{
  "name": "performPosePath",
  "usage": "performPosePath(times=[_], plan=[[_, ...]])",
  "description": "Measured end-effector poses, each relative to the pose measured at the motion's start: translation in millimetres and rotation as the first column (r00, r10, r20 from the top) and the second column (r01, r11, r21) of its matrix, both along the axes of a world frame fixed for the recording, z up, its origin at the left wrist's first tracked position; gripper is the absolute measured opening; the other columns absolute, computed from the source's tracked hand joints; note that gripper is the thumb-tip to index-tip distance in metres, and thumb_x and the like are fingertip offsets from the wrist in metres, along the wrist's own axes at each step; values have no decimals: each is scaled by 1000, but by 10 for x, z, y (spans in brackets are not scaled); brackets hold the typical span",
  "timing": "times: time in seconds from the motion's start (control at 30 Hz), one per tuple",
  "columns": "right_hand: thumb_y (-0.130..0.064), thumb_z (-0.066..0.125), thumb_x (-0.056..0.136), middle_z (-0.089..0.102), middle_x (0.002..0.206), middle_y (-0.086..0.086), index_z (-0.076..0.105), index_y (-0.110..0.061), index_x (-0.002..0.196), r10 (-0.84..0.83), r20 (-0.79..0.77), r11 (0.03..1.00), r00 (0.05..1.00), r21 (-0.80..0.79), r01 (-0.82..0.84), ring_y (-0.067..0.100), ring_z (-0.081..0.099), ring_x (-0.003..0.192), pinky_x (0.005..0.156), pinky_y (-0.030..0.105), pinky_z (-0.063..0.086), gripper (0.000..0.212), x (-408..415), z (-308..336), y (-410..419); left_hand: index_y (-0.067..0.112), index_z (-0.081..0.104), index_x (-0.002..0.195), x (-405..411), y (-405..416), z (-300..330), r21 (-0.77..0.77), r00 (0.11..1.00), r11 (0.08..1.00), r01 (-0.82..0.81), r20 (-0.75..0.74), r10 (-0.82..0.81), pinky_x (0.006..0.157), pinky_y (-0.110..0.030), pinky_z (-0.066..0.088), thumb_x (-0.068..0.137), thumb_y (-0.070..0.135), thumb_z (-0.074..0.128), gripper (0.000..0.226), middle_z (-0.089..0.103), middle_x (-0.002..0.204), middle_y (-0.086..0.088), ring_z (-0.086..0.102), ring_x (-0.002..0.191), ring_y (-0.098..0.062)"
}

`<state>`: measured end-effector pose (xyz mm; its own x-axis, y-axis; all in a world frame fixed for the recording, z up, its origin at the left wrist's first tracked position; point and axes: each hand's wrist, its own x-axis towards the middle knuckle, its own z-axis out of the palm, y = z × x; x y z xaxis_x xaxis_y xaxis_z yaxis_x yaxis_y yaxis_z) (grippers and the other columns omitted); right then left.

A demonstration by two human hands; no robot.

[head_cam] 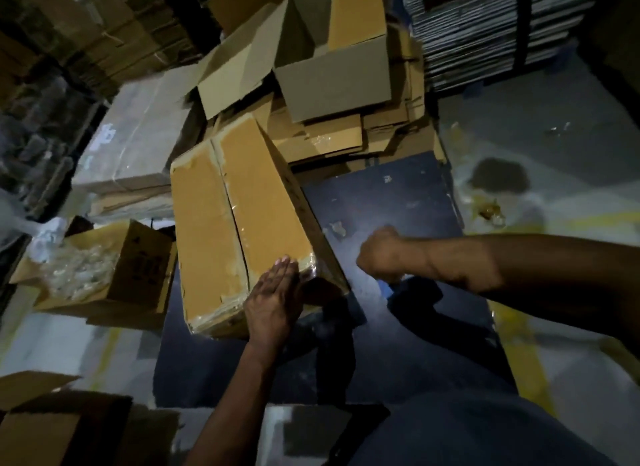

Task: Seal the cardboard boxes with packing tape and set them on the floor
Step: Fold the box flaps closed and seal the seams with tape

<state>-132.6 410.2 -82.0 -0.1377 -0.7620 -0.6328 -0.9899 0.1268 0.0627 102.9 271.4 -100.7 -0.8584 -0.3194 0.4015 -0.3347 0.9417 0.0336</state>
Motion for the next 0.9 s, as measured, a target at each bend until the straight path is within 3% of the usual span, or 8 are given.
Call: performPosePath(times=[0.2,0.33,0.47,0.57,0.63,0.7,0.83,0.9], plan=[[-27,76,89,63,136,-5,65,-28,136,-50,316,980,947,196,-14,21,62,119,96,29,51,48,-377,-370,105,12,74,127,-36,-40,39,-4,999,1000,-25,40,26,94,-37,60,92,24,81,37,70,134,-6,69,120,-21],[-12,75,83,67,125,-5,71,-33,128,-164,351,983,922,136,123,22,65,108,93,36,57,50,-536,-516,138,10,74,127,-36,-24,54,-28,1000,1000,6,19,-5,89,-40,62,90,11,79,38,70,133,-9,70,119,-25],[-25,72,84,69,121,-3,70,-30,124,-195,332,981,923,80,178,24,66,109,94,39,56,40,-519,-560,99,10,71,131,-31,-25,43,-28,999,1000,-2,37,3,88,-42,63,93,11,67,38,67,137,-9,68,123,-25],[-21,69,85,40,159,1,39,-29,155,-150,461,921,875,-256,293,24,45,140,108,40,46,76,-381,-531,60,11,70,133,-33,-13,36,-16,999,1000,-18,45,19,89,-43,63,96,13,60,39,66,138,-8,67,124,-25],[-2,63,85,11,170,-1,8,-25,164,-60,744,771,665,-389,504,16,16,155,119,28,30,99,-101,-447,50,11,70,133,-51,2,42,-12,999,1000,-18,39,18,91,-41,62,99,16,57,37,67,138,-8,67,124,-24],[2,63,83,-8,170,-5,-13,-29,162,29,866,669,499,-388,634,6,-2,152,118,21,25,113,316,-431,82,11,72,130,-55,7,49,-30,999,999,-11,44,12,90,-38,61,97,15,64,34,68,136,-7,68,122,-23],[-5,67,73,-23,168,-6,-27,-30,156,56,881,629,470,-397,669,21,10,157,115,48,40,127,905,-995,117,12,71,132,-36,-17,91,-1,992,1000,-17,126,17,93,-34,58,89,22,82,45,66,138,-5,65,125,-19],[-6,68,75,-22,168,-3,-30,-28,152,-49,875,651,482,-338,679,26,28,151,118,50,34,126,878,-1165,150,12,70,135,-24,-27,135,16,985,1000,-15,171,12,95,-32,56,89,27,84,50,65,141,-5,63,128,-18]])
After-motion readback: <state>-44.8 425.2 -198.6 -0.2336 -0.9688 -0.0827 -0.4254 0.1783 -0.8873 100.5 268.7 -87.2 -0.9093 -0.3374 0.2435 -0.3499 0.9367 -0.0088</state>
